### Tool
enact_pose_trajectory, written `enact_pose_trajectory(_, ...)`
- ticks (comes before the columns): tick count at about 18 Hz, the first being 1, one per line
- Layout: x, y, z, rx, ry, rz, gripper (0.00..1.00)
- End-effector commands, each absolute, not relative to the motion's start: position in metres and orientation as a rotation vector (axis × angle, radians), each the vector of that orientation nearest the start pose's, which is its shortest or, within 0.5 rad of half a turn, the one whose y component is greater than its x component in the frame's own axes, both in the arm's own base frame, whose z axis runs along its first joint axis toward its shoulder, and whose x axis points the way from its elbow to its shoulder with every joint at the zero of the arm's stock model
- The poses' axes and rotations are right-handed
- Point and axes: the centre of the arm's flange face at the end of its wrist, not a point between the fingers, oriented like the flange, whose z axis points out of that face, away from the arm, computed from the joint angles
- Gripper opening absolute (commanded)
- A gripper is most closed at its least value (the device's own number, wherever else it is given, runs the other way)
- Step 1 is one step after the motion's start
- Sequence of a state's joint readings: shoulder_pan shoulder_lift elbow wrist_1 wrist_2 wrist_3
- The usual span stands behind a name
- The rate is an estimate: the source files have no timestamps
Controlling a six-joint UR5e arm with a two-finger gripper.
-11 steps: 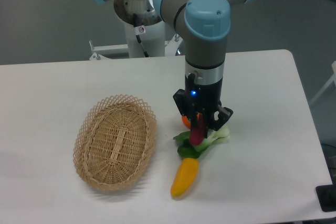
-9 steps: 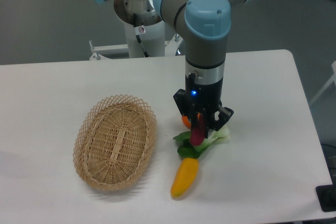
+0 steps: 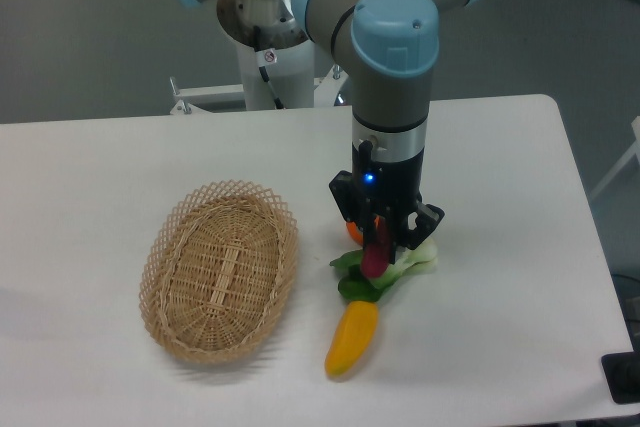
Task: Place the sweet potato in the basket
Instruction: 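Hold the purple sweet potato in the gripper above the bok choy, then carry the held sweet potato over to the wicker basket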
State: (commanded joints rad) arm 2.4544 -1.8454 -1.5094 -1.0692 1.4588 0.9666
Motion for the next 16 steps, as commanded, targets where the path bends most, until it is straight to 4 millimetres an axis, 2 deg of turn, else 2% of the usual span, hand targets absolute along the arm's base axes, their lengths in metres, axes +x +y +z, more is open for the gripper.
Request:
enact_pose_trajectory(5,-0.382,0.501,0.41,-2.879,0.07,0.224,0.33)
enact_pose_trajectory(7,-0.369,0.499,0.397,-2.893,0.014,0.196,0.33)
enact_pose_trajectory(10,-0.329,0.511,0.374,-2.87,-0.033,0.191,0.33)
enact_pose_trajectory(13,-0.296,0.526,0.36,-2.85,-0.12,0.191,0.33)
enact_pose_trajectory(16,-0.252,0.556,0.34,-2.906,-0.098,0.243,0.33)
